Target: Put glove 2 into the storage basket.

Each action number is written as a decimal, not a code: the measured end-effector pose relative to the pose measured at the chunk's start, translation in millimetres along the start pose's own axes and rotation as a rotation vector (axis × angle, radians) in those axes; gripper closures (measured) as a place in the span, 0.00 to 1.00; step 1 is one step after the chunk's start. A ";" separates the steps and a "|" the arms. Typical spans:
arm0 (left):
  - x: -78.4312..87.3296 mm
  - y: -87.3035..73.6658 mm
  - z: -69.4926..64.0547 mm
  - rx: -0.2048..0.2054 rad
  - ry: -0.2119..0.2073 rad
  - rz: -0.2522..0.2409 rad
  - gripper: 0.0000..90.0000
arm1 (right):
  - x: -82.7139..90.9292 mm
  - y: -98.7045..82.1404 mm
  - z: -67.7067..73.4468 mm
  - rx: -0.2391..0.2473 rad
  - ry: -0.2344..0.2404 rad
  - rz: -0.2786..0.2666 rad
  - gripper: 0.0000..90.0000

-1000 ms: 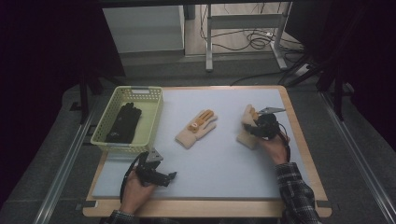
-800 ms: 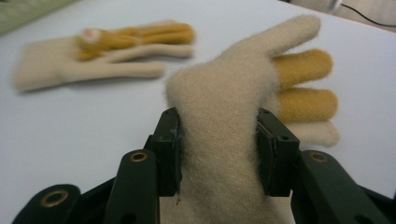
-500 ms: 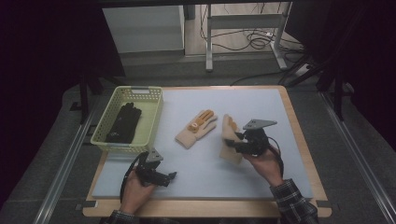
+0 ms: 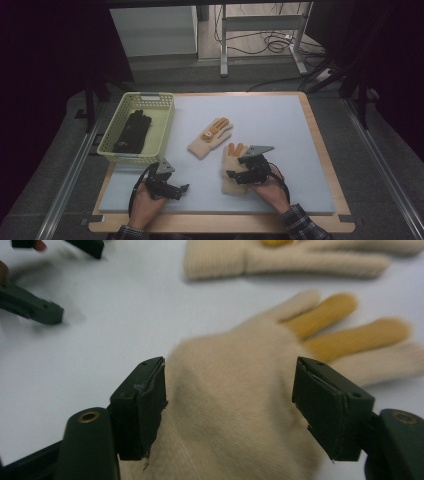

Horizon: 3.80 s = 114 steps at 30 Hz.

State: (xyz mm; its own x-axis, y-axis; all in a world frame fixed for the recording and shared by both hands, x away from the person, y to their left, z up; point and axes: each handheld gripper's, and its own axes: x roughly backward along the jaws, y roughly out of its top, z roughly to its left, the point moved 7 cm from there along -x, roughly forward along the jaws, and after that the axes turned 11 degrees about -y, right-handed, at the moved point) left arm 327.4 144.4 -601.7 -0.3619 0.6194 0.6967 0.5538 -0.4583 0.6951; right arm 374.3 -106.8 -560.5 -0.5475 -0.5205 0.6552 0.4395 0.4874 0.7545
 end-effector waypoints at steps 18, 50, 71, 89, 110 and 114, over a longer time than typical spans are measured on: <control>0.0 0.0 0.0 0.000 0.000 0.000 0.01 | 30.4 -46.2 -10.4 0.049 -0.022 0.061 0.83; 0.0 0.0 -0.1 0.000 -0.001 0.000 0.01 | 19.8 -1.8 -64.0 -0.052 -0.202 -0.003 0.82; 0.0 0.0 -0.1 0.000 -0.001 -0.001 0.01 | -54.0 60.3 -38.9 -0.034 -0.078 -0.009 0.61; 0.1 -0.2 0.1 -0.002 -0.002 0.001 0.01 | -129.6 99.7 -21.4 -0.020 -0.112 0.087 0.37; 0.2 -0.4 0.2 -0.004 -0.002 0.003 0.01 | -80.0 118.4 -19.1 0.089 -0.103 0.007 0.70; 0.1 -0.3 0.0 -0.002 -0.002 0.002 0.01 | -52.1 125.5 -18.4 0.100 -0.078 -0.026 0.70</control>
State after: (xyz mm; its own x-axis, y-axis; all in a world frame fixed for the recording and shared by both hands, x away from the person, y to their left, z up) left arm 327.3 144.6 -601.8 -0.3594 0.6201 0.6974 0.5527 -0.4607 0.6945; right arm 471.1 -31.5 -499.3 -0.6131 -0.4803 0.6272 0.3528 0.5440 0.7613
